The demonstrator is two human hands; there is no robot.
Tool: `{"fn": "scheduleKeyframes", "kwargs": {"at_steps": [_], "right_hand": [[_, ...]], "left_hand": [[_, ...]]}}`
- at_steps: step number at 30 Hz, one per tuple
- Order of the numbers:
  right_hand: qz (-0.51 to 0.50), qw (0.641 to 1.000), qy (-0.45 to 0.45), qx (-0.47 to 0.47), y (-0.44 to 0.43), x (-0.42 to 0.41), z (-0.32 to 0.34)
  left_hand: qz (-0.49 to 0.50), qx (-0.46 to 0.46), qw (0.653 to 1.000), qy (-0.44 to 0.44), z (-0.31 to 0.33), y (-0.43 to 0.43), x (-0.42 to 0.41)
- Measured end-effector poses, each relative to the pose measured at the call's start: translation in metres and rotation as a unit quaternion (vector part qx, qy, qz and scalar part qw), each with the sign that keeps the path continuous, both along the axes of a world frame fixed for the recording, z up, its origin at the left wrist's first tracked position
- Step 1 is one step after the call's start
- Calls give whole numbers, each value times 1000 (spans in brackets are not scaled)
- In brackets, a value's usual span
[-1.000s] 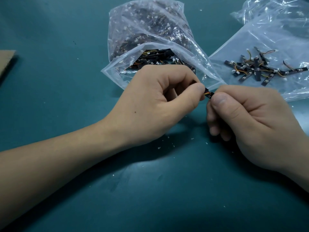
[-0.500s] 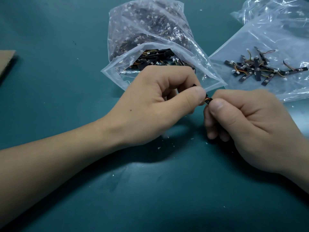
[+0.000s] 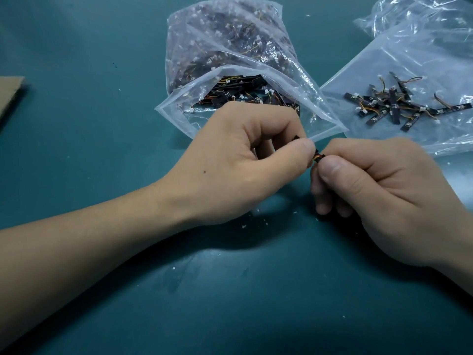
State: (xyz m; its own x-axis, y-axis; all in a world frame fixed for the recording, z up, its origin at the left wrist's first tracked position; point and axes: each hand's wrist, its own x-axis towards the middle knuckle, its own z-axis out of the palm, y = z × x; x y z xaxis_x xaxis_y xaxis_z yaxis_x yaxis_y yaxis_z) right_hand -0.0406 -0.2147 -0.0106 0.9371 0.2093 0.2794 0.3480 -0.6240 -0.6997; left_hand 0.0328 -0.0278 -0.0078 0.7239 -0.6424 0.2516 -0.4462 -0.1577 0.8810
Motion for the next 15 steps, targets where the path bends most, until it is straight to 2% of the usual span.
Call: {"fn": "scheduleKeyframes", "kwargs": {"at_steps": [5,15], "right_hand": [[23,999,8,24,0,0,1],[14,999,26,45,-4,0,-1]], "left_hand": [[-36,25,999,-2,3,1,-2],[-49,27,998,-1,5,1,-1]]}}
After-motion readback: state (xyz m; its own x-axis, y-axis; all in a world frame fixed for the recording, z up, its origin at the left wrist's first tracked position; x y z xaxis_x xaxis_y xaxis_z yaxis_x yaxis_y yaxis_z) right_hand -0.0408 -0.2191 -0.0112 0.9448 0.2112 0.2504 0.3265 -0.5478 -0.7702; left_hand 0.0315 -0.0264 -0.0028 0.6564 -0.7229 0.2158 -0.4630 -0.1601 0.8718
